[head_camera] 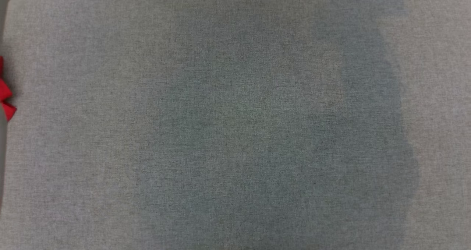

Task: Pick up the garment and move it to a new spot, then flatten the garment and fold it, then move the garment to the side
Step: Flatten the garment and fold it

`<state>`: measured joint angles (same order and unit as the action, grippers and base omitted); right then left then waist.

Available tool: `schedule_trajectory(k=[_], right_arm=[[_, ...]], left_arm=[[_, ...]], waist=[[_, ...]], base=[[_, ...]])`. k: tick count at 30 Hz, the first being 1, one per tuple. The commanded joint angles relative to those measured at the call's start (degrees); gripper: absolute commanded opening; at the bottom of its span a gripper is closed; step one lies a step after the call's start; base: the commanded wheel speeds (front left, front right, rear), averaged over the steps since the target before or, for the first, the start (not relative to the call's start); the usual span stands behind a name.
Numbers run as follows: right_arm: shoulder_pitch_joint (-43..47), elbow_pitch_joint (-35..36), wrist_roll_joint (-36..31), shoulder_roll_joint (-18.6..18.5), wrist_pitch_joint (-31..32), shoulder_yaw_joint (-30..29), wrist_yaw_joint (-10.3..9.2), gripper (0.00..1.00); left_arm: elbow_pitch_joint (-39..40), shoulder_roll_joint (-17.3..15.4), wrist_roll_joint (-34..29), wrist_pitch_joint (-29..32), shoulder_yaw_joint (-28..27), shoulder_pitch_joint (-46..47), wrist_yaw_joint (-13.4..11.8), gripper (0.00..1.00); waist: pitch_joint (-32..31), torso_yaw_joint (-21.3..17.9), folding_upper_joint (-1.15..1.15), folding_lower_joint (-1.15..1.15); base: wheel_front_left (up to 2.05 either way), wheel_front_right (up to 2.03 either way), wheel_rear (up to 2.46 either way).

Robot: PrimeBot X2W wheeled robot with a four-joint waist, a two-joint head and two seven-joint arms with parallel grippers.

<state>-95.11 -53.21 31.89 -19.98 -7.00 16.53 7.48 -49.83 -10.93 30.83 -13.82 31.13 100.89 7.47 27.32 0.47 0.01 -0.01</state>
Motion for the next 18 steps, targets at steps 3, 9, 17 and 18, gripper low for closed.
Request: schedule_trajectory(k=[3,9,17,18], right_arm=[[-2.04,-1.62,1.47,-0.35,-0.94,2.55,0.03,0.0],[1.55,-4.15,5.34,-0.64,-2.87,6.26,0.03,0.0],[11.98,-3.16,11.56,0.22,-6.54,10.94,0.03,0.0],[13.69,-2.43,12.1,0.37,-6.77,11.7,0.03,0.0]], left_arm=[[-2.57,-0.83,1.76,-0.76,1.25,1.48,-0.01,0.0],[-4.4,-1.29,4.87,-1.36,3.38,-2.67,-0.01,0.0],[2.0,-3.19,6.15,-1.42,1.2,-15.22,0.0,0.0],[3.34,-3.59,5.82,-1.43,0.36,-17.38,-0.01,0.0]], waist=[[0.46,-0.05,-0.01,0.01],[0.92,0.31,-0.01,0.01],[-0.74,-0.03,-0.01,0.01],[-1.05,-0.14,-0.01,0.01]], base=[[0.0,0.0,0.0],[0.0,0.0,0.0],[0.0,0.0,0.0],[0.0,0.0,0.0]])
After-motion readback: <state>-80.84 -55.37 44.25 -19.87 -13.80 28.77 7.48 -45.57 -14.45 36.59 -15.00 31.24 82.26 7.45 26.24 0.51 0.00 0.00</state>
